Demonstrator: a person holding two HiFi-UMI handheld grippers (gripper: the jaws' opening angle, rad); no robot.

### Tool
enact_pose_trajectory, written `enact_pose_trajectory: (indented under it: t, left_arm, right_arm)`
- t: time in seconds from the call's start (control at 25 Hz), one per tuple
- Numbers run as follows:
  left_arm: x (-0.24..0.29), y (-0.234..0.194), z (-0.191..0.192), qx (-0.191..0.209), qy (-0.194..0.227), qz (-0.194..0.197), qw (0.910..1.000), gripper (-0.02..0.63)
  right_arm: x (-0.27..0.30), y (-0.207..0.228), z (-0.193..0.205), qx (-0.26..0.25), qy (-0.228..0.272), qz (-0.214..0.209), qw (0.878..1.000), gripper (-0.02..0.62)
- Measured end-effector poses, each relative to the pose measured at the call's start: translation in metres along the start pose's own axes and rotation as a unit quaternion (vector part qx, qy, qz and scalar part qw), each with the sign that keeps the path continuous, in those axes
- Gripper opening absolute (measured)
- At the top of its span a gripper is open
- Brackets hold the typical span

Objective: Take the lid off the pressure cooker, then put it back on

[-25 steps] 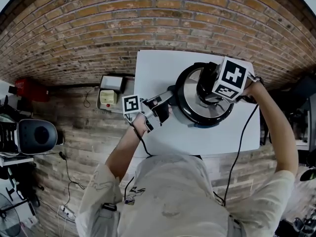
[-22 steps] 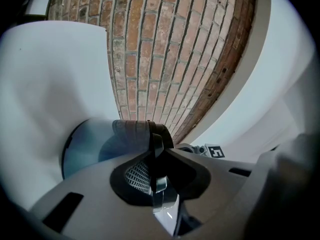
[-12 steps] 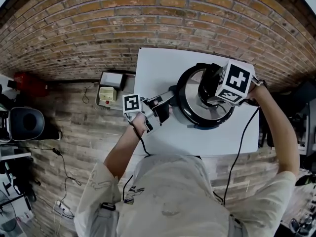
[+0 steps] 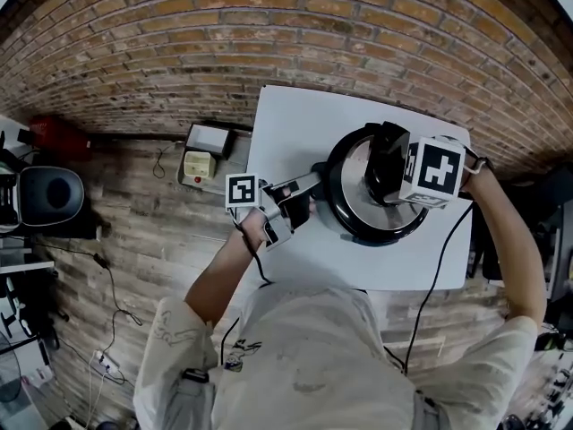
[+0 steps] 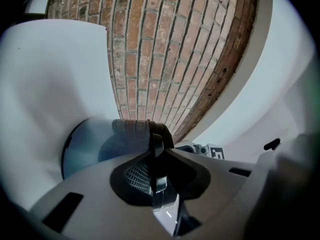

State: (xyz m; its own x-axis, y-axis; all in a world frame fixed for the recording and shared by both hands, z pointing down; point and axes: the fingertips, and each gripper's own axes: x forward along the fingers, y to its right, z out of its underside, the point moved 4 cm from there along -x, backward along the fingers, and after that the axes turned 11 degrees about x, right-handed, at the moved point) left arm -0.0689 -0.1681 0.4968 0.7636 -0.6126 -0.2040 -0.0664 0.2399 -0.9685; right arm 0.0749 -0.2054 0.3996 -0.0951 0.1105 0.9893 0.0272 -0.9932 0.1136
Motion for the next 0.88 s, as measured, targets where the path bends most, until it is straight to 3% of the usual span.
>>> enact_pose_trajectory:
  t: [0.16, 0.36, 0.88]
  left_arm:
    - [0.0, 0.0, 0.0, -0.001, -0.001, -0.001, 1.0, 0.072]
    - [0.0, 0.0, -0.001, -0.001, -0.004, -0.002, 1.0, 0.072]
    - [0.0, 0.001, -0.002, 0.0, -0.001, 0.0, 1.0, 0.072]
  right_arm:
    - [-0.001, -0.007, -0.001, -0.073, -0.026, -0.013, 0.997, 0.324]
    - [0.0, -0.011, 0.001, -0.164, -0.064, -0.008, 0.984, 0.327]
    - [0.002, -0.011, 0.0, -0.177, -0.069, -0.006, 0.982, 0.334]
